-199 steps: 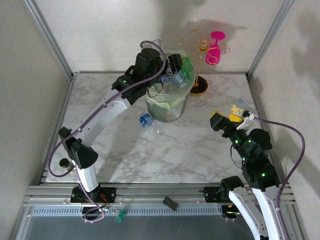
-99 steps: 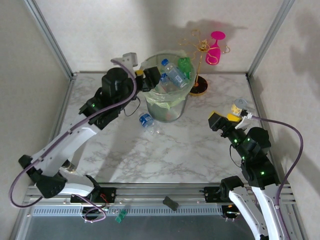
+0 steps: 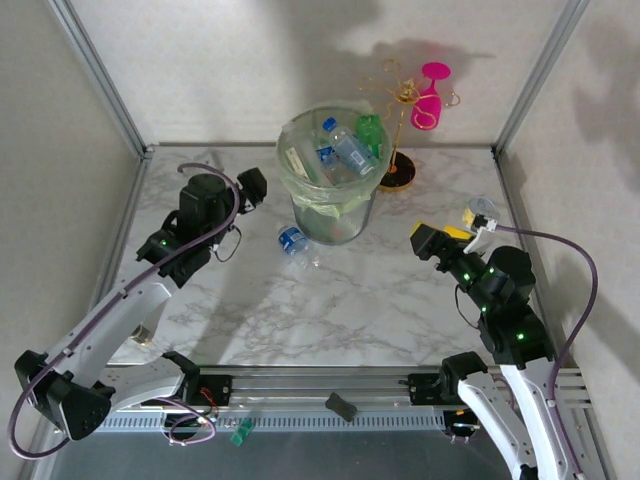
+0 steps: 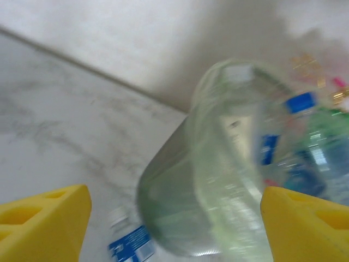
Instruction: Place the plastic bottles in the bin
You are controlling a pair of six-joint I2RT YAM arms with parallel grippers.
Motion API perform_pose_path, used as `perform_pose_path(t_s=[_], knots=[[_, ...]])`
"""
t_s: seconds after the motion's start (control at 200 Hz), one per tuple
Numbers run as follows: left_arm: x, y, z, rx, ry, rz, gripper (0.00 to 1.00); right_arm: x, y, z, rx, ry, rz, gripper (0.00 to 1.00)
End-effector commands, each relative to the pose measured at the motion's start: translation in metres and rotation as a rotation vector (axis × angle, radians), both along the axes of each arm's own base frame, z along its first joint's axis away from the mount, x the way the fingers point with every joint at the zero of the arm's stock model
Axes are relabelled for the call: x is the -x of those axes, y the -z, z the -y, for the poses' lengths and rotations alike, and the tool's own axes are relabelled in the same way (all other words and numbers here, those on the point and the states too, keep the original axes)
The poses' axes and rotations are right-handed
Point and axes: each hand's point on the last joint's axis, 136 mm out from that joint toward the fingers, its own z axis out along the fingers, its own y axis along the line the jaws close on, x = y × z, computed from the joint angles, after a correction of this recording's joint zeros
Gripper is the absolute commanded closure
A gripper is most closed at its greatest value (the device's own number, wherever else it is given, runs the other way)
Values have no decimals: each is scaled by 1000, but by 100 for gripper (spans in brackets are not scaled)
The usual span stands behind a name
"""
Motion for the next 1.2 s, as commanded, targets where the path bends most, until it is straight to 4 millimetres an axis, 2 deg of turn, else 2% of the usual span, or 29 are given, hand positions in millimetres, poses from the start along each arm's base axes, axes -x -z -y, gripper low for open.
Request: perform_pose_path(t_s=[0.0,0.095,0.2,0.3,0.526,0.681,0.796,1.026,1.197], knots=[[-2,44,-4,61,-49,-129,16,0,-14,-5,-42,-25,37,7],[-9,84,1,55,-56,-240,16,-1,-12,-5,-46,-24,30,7],[-15,125,19,80,-13,-351,16,-1,-10,-5,-47,-21,27,7],[-19,154,37,128,30,-410,17,-1,-8,-4,-44,-16,21,7],[-23,191,57,157,41,-485,18,-2,-4,-1,-26,0,13,7],[-18,218,69,184,44,-523,20,-4,-2,0,-12,8,14,6],[-16,230,77,205,60,-540,22,-5,-1,0,-7,9,10,6],[-13,258,76,204,33,-584,23,-7,-3,-1,-3,3,14,6],[-13,271,72,172,20,-591,25,-6,-2,-2,-5,-3,11,6]])
